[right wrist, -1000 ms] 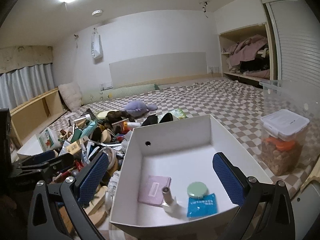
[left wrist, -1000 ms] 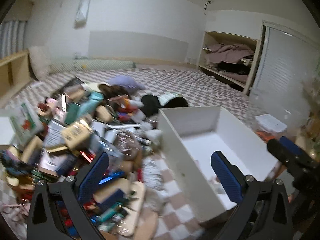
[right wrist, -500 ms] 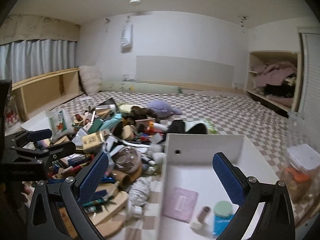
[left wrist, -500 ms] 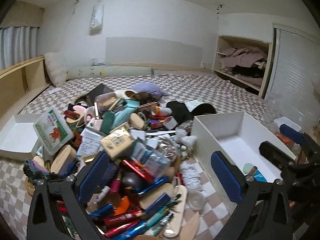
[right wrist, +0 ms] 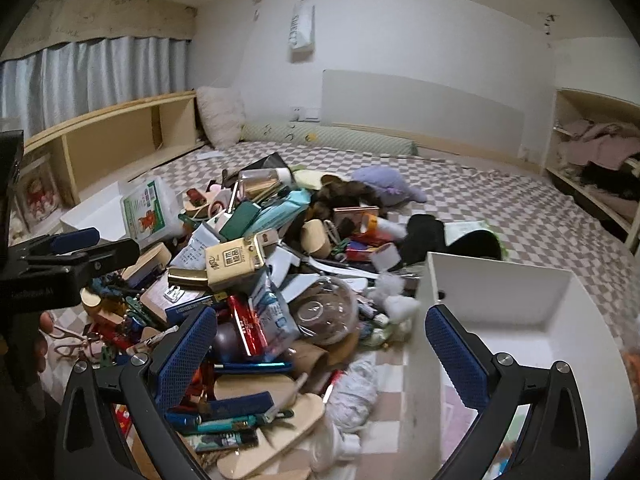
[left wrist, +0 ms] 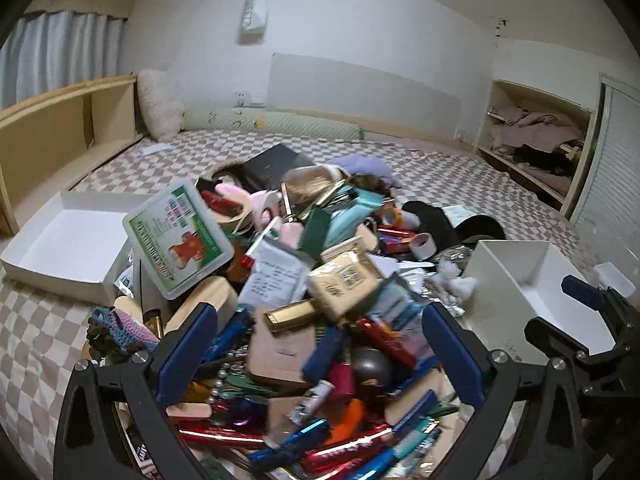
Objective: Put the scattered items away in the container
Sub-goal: 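Move both tools back over the pile of items, then grasp the white-and-blue tube packet with the right tool while the left tool lowers toward the yellow tissue packet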
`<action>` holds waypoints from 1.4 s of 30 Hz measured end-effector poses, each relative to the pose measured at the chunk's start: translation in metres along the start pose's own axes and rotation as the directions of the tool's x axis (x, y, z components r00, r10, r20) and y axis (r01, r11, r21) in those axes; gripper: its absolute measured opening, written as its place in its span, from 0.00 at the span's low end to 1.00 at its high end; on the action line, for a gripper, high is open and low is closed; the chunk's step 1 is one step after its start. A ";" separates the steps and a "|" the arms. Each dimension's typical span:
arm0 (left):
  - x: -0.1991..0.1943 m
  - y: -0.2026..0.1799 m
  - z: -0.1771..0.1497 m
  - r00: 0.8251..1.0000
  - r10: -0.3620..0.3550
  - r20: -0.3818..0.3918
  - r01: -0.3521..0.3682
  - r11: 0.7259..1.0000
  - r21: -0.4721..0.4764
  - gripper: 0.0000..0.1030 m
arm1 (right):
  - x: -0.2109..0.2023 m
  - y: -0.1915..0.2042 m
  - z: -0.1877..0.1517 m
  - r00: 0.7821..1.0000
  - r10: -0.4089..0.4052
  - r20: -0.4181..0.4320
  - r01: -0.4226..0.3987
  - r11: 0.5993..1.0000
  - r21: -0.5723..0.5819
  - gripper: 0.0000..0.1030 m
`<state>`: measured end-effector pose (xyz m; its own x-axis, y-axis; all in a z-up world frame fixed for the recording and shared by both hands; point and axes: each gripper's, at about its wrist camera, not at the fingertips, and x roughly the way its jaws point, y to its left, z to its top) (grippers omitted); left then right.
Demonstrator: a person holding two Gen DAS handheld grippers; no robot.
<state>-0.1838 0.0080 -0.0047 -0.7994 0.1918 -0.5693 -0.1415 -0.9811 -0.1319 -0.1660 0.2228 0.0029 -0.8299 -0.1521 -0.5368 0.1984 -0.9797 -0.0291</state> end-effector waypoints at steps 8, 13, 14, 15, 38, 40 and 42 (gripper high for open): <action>0.022 0.027 -0.010 1.000 0.005 -0.016 -0.005 1.000 -0.004 0.98 | 0.045 0.012 -0.004 0.997 0.053 -0.063 -0.053 0.999 0.007 1.00; 0.035 0.038 -0.017 0.999 -0.008 -0.034 0.007 1.000 -0.029 0.98 | 0.069 0.020 -0.007 0.993 0.076 -0.094 -0.075 0.997 0.012 1.00; 0.037 0.040 -0.018 0.999 -0.013 -0.038 0.011 0.999 -0.036 0.96 | 0.075 0.021 -0.007 0.991 0.084 -0.102 -0.082 0.996 0.022 1.00; 0.039 0.042 -0.019 0.999 -0.017 -0.042 0.016 0.999 -0.043 0.93 | 0.081 0.022 -0.008 0.990 0.093 -0.109 -0.090 0.995 0.033 1.00; 0.055 0.032 -0.029 0.998 -0.067 -0.008 0.067 0.996 -0.056 0.91 | 0.130 -0.002 -0.030 0.951 0.280 -0.131 -0.245 0.941 0.232 0.48; 0.058 0.025 -0.026 0.997 -0.071 -0.011 0.071 0.997 -0.033 0.91 | 0.130 -0.007 -0.032 0.942 0.312 -0.121 -0.271 0.925 0.267 0.39; 0.062 0.017 -0.023 0.997 -0.074 -0.016 0.074 0.997 -0.008 0.91 | 0.128 -0.008 -0.034 0.933 0.339 -0.119 -0.295 0.912 0.286 0.34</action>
<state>-0.2226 0.0036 -0.0609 -0.7773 0.2641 -0.5710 -0.1953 -0.9641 -0.1802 -0.2566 0.2157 -0.0943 -0.6454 -0.4584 -0.6110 0.2764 -0.8859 0.3726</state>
